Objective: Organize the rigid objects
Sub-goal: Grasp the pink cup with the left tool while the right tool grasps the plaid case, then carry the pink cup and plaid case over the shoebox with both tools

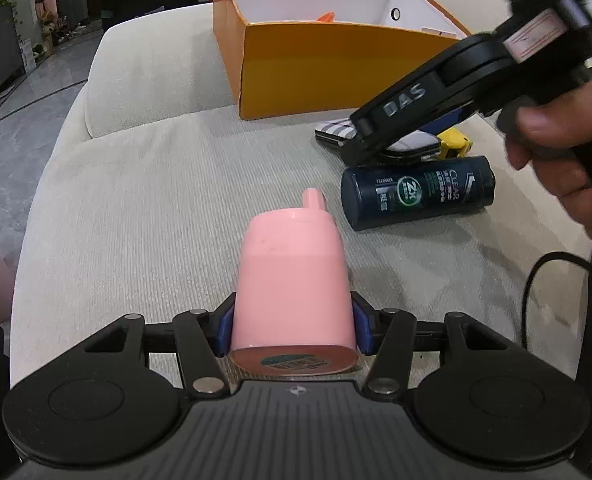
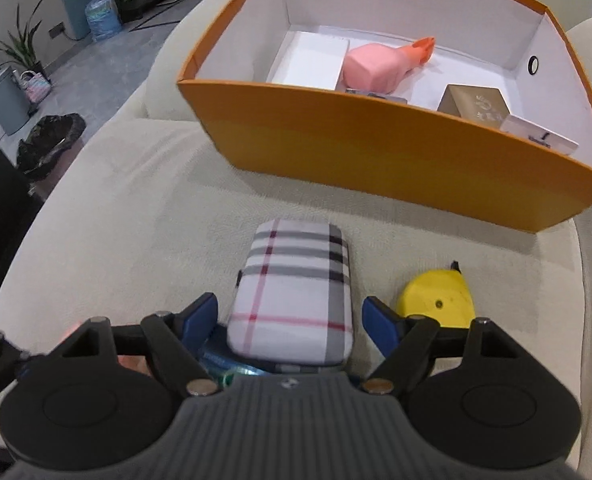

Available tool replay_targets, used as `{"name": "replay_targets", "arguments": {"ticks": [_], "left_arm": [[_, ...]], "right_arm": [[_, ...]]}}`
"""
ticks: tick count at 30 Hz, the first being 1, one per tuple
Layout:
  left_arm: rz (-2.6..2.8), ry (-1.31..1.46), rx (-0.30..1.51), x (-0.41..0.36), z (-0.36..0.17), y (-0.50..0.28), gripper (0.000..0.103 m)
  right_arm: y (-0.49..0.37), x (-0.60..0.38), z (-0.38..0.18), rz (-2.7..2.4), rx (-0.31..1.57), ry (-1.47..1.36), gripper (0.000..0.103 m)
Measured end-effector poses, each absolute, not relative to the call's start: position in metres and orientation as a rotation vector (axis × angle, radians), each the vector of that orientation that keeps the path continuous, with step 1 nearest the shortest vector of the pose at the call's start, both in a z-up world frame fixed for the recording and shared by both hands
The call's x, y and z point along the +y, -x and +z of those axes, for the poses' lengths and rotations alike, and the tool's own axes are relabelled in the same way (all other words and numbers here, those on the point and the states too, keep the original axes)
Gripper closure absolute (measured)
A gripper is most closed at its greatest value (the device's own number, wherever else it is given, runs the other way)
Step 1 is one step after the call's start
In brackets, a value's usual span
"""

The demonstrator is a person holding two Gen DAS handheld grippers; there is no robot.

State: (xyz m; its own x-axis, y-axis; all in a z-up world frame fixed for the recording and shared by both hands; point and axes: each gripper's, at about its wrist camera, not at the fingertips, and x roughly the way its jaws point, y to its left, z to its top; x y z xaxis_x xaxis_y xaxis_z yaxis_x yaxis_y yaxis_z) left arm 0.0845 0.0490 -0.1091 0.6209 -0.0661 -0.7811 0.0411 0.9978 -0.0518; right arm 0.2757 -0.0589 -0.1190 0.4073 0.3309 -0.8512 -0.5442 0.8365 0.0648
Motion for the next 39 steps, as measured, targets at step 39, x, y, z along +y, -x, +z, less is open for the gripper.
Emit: {"name": "replay_targets", "arguments": {"ticks": [39], "left_arm": [[-0.049,-0.02,0.791,0.037,-0.068,-0.082,0.041]], "right_arm": [[-0.276,-0.097,-0.085,0.597,0.983,0.116,0.038]]}}
